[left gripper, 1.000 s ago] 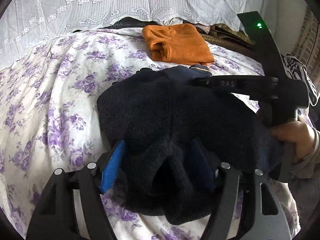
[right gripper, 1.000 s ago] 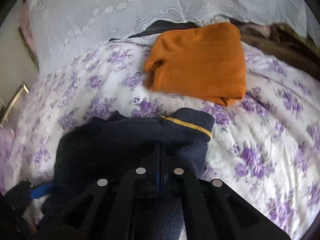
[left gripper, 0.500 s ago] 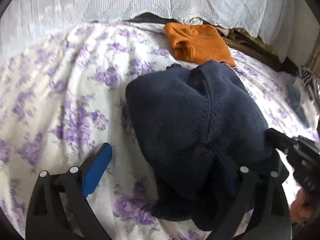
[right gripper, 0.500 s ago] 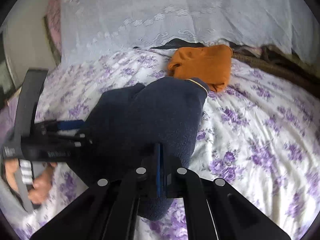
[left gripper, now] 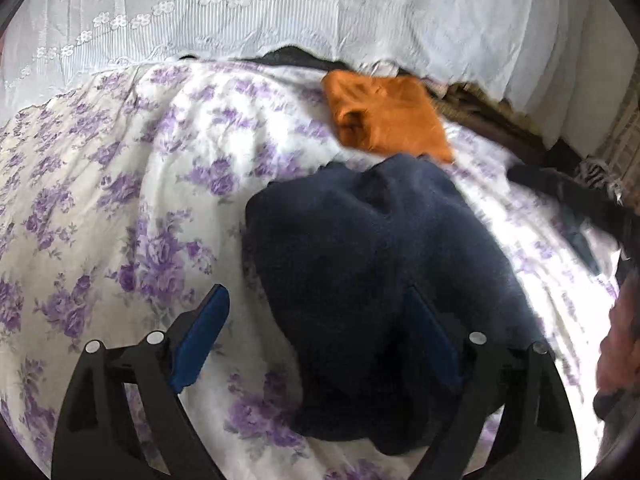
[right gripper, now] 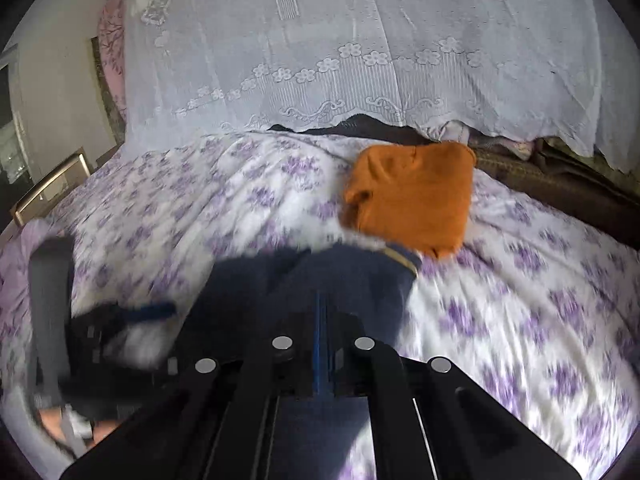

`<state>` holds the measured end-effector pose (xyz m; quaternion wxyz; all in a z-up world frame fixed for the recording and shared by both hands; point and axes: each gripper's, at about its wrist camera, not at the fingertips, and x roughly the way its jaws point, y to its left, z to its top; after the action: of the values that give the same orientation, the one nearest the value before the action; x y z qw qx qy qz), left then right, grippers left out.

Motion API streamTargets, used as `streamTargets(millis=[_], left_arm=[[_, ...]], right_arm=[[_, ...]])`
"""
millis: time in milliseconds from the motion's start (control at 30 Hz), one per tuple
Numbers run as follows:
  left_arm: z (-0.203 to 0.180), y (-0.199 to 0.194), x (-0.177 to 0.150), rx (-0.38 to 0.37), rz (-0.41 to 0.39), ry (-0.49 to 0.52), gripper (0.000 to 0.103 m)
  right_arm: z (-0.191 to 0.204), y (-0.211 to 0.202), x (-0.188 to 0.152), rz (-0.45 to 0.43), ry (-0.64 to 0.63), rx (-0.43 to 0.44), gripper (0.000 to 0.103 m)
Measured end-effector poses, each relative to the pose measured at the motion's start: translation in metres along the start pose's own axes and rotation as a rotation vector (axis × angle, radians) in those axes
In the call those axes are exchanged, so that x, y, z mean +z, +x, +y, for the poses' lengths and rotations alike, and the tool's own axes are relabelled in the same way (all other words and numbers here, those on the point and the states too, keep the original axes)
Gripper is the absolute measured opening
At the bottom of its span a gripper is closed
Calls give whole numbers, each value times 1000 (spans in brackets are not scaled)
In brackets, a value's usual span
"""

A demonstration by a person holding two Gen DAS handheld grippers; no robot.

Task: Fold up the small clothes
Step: 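Lift the folded cardigan off the bed with both tools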

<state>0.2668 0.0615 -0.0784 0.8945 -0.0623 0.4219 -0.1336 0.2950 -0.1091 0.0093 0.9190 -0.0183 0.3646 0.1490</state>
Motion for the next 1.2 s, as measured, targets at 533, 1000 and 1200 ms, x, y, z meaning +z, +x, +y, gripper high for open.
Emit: streamTargets(millis=[533, 1000, 1200], left_arm=[[-3, 12, -3, 37, 18, 31, 94], [14, 11, -3, -137, 81, -38, 95], [16, 27, 9, -284, 123, -94, 95]], right_arm=[[3, 3, -37, 31, 4, 17, 9], [-20, -37, -79, -49, 77, 21, 86], [-73, 18, -89, 102, 388, 273, 86]])
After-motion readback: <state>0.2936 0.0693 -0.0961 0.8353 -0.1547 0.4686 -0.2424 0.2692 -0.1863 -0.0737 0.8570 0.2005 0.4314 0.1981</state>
